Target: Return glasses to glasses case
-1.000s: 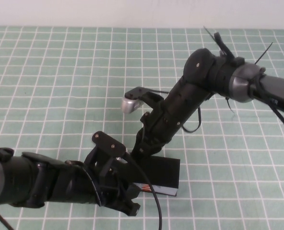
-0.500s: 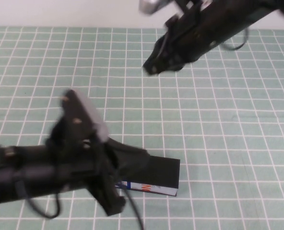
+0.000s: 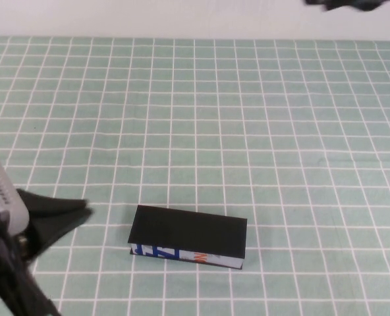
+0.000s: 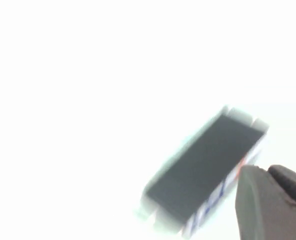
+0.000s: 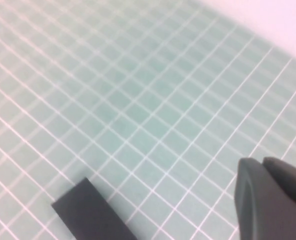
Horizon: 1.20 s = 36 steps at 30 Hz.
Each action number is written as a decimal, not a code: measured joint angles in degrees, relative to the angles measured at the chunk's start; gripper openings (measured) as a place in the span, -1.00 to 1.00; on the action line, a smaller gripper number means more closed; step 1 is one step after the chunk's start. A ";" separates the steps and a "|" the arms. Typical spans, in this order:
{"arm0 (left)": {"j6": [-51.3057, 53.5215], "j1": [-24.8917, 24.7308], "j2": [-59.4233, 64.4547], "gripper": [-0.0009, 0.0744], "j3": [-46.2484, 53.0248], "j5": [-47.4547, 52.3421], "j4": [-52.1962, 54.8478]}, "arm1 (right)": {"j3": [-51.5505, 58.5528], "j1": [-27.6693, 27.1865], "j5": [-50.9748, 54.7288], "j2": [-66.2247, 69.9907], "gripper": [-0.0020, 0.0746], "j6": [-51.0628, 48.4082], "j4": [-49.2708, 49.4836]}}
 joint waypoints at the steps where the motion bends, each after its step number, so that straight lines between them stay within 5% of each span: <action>1: -3.71 1.08 0.00 -0.98 -0.61 2.23 4.45 | 1.03 0.00 -0.35 -2.07 -0.98 0.40 0.00; 7: -19.31 5.00 0.00 -0.98 -6.28 7.88 18.48 | 14.09 0.00 -6.97 -15.83 -0.98 3.46 -1.93; 23: -34.02 5.24 -11.61 -0.98 -17.26 15.31 19.36 | 74.81 -0.04 -39.24 -56.53 -0.98 19.26 -13.49; 36: -44.82 5.24 -17.67 -0.98 -7.76 13.58 20.88 | 89.31 -0.04 -41.61 -63.66 -0.98 19.63 -16.70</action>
